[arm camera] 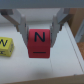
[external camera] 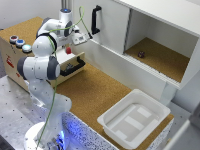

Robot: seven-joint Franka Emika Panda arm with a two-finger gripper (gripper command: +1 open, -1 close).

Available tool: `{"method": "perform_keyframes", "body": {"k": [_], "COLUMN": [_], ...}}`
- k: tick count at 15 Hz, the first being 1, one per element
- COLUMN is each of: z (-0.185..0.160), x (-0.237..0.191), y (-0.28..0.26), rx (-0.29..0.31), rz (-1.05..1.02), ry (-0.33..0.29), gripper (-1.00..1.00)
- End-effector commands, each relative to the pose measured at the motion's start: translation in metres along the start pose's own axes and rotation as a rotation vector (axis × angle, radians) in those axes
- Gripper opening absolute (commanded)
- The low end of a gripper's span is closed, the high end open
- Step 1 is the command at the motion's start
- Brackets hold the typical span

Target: Place the pink block in the drawer

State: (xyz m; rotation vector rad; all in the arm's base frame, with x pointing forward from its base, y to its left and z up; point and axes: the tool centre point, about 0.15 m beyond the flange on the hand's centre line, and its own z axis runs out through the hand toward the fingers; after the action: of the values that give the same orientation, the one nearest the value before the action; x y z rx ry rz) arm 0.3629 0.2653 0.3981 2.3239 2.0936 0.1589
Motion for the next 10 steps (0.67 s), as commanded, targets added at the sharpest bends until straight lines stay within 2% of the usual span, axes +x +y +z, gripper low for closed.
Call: {"method": "perform_keyframes", "body": {"k": [1,4,5,8,9,10], "z": [0.045,0.062,0.069,0.08,0.073,0.064], "x": [0.028,0.035,0.036,0.043,0.041,0.038], "y": [0.003,0.003,0.004,0.002,0.0,-0.002], "rx": [0.034,0.027,0.043,0.023,0.004,-0.002], "rz": [-0.152,-0.152,-0.138,-0.116,-0.115,-0.114], "ry": [-0.02,-0.011,-0.002,-0.027,-0.016,0.001], "gripper": [-1.0,-1.0,-1.0,-1.0,1.0,1.0]}}
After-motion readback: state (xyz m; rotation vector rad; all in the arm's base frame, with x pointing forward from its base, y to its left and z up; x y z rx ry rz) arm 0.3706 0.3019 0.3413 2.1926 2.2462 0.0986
